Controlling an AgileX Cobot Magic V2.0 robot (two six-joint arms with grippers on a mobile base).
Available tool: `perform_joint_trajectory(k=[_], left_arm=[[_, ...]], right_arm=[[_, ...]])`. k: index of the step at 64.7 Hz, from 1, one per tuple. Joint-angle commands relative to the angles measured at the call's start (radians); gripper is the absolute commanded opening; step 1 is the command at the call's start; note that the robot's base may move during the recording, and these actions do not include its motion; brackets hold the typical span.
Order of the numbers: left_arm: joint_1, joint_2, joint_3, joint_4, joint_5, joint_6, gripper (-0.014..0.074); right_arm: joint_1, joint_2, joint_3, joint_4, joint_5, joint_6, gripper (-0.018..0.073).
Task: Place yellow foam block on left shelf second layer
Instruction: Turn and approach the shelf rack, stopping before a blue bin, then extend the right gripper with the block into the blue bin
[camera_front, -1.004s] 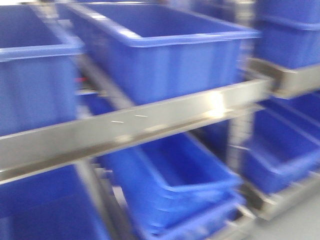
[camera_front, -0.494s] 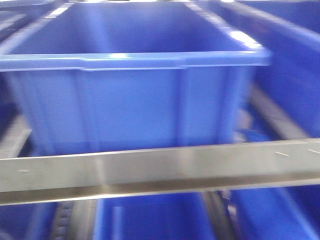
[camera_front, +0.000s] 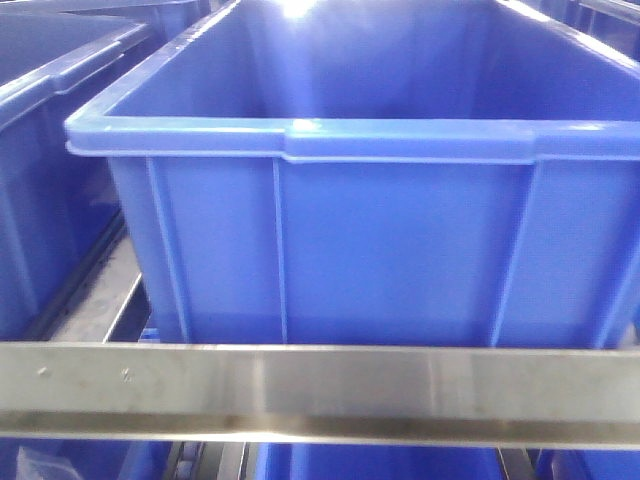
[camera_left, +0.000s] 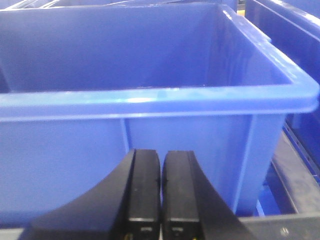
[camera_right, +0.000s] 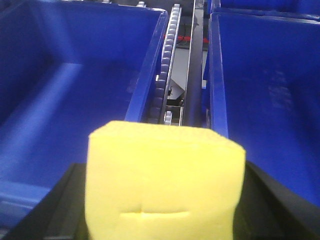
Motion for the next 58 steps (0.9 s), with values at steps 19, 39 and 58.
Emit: perform_joint_trajectory(k=[19,39,58], left_arm=[[-0.007,-0.014,0.026,0.001,-0.086,-0.004,0.0136],[-0.007,-0.014,0.026,0.001,-0.086,-0.004,0.0136],[-0.007,-0.014,0.026,0.001,-0.086,-0.004,0.0136]], right_arm=[[-0.001,0.016,-0.025,-0.021,-0.086,-0.008,0.032],[-0.001,0.016,-0.025,-0.021,-0.086,-0.008,0.032],[-0.001,0.016,-0.025,-0.021,-0.086,-0.008,0.032]])
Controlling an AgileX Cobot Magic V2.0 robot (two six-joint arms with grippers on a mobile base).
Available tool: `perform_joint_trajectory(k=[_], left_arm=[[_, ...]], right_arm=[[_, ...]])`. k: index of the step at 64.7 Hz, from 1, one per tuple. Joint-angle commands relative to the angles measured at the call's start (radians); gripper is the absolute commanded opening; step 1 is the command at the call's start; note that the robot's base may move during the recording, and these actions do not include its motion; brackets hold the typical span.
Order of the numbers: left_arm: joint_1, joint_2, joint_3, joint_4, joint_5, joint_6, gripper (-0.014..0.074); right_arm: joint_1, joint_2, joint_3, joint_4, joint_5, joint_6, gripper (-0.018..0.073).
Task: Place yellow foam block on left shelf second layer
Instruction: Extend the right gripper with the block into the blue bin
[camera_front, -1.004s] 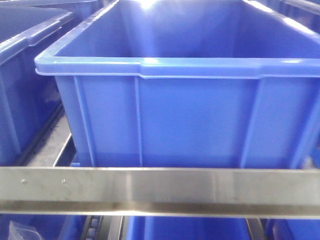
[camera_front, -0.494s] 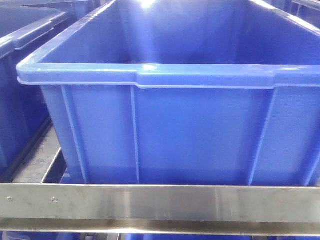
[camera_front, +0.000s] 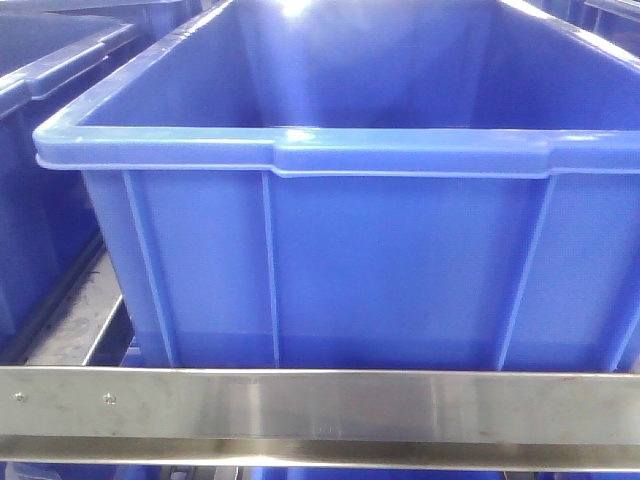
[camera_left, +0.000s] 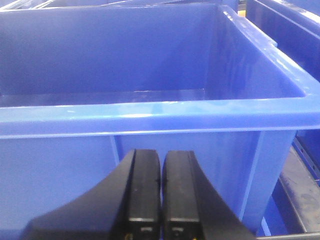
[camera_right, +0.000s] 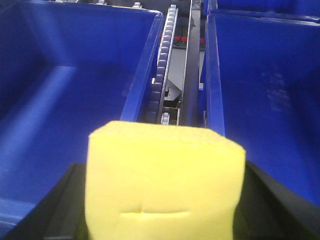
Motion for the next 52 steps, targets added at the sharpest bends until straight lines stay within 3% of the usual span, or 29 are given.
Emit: perform_joint_trajectory(k=[1,31,45,52], left_arm=[[-0.007,-0.014,0.026,0.001,-0.086,-0.004,0.0136],[-0.007,-0.014,0.026,0.001,-0.086,-0.004,0.0136],[-0.007,-0.014,0.026,0.001,-0.086,-0.004,0.0136],[-0.007,-0.014,0.026,0.001,-0.086,-0.004,0.0136]], right_arm=[[-0.001,0.016,-0.025,-0.021,-0.086,-0.008,0.032],[-0.001,0.026,-0.028,-0.007,-0.13,-0.008,0.032],[0.009,0.231,-0.157,0.074,-0.163,-0.009,0.032],[0.056,0.392,-0.264,0.092,-0.158,-0.019,0.032]])
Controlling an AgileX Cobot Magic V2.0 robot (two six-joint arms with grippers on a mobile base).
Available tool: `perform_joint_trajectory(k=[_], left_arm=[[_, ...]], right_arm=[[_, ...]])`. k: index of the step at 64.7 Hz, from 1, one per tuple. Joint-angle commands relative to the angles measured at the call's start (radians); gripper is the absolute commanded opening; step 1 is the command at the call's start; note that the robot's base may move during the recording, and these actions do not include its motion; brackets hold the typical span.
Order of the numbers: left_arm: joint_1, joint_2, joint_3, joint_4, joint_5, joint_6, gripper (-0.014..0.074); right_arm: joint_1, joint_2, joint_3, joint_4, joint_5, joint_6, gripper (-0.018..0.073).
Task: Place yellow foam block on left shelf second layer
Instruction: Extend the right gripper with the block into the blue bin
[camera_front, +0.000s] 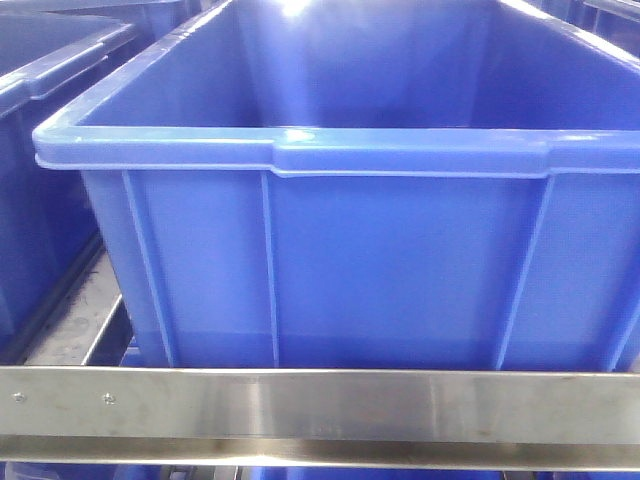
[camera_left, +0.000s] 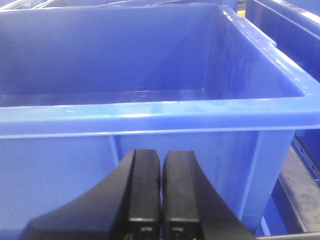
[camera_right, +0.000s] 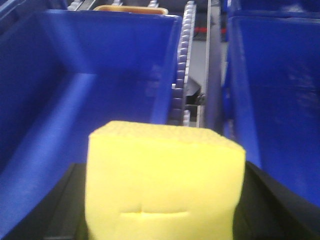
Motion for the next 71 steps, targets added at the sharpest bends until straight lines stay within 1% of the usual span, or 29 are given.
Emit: perform_joint_trajectory(k=[1,13,17,23,29,43,51,71], left_arm=[[-0.007,-0.014,0.026,0.001,-0.086,-0.004,0.0136],[-0.007,-0.014,0.026,0.001,-0.086,-0.004,0.0136],[-0.007,-0.014,0.026,0.001,-0.086,-0.004,0.0136],[-0.007,-0.014,0.026,0.001,-0.086,-0.004,0.0136],[-0.007,-0.014,0.026,0.001,-0.086,-0.004,0.0136],[-0.007,-0.014,0.026,0.001,-0.086,-0.004,0.0136],[-0.007,-0.014,0.026,0.001,-0.086,-0.004,0.0136],[-0.007,-0.014,0.026,0.001,-0.086,-0.004,0.0136]], right_arm=[[0.04,0.138,-0.115,0.01,-0.097,-0.02,0.032],[0.2,0.407,-0.308,0.01,-0.081,-0.049,0.032],[0.242,0.486,-0.361,0.011,-0.062,-0.049,0.032],[0.279,0.617,-0.445,0.027,-0.026,-0.049,0.032],[0.289,0.727,-0.51,0.046,0.002,-0.05,0.032],[0.289,0.922,-0.625,0.039,0.026,-0.05,0.032],[0.289,1.029,-0.688,0.036,0.066,-0.05,0.032],[0.289,1.195,-0.731,-0.019,0.061,-0.05,0.032]])
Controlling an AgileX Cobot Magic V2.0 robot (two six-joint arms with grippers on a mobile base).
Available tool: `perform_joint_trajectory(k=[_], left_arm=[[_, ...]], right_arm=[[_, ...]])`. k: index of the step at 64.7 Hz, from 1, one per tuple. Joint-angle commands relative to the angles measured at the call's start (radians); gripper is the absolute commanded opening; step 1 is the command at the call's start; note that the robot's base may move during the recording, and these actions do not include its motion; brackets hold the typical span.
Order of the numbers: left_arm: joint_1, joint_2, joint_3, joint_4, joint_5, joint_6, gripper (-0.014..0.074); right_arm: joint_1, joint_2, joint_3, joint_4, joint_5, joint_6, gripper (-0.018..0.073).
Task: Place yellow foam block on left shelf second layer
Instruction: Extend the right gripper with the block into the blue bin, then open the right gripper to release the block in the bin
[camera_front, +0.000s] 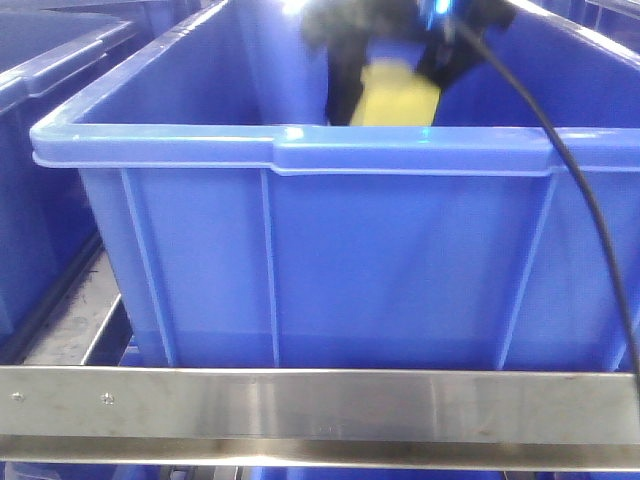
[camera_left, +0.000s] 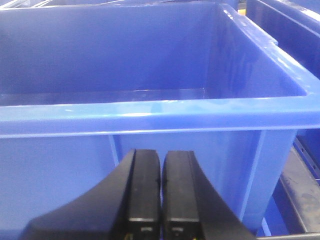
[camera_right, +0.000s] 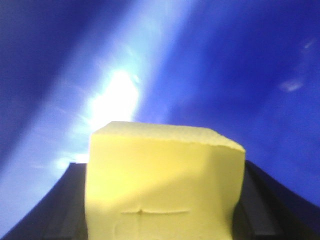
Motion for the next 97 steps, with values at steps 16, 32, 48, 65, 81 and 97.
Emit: perform_joint_trajectory(k=[16,32,48,65,81,97], left_arm=[[-0.007,-0.014,0.026,0.001,-0.086,-0.004,0.0136],[-0.007,-0.014,0.026,0.001,-0.086,-0.004,0.0136],[-0.007,-0.014,0.026,0.001,-0.086,-0.004,0.0136],[-0.007,-0.014,0.026,0.001,-0.086,-0.004,0.0136],[-0.007,-0.014,0.026,0.001,-0.086,-0.004,0.0136],[-0.007,-0.014,0.026,0.001,-0.086,-0.004,0.0136]], right_arm=[[-0.005,0.05,-0.04,-0.068,-0.077,-0.008,0.032],[-0.008,0.078,-0.04,-0.074,-0.084,-0.008,0.032],[-0.008,0.088,-0.04,-0.074,-0.076,-0.008,0.0546],[-0.006,0.068,-0.04,-0.074,-0.077,-0.008,0.0623],[0.027,-0.09,0.089,-0.081,-0.19,-0.008,0.0623],[0.049,-0.343,0.384,-0.083,-0.467,-0.008,0.0536]])
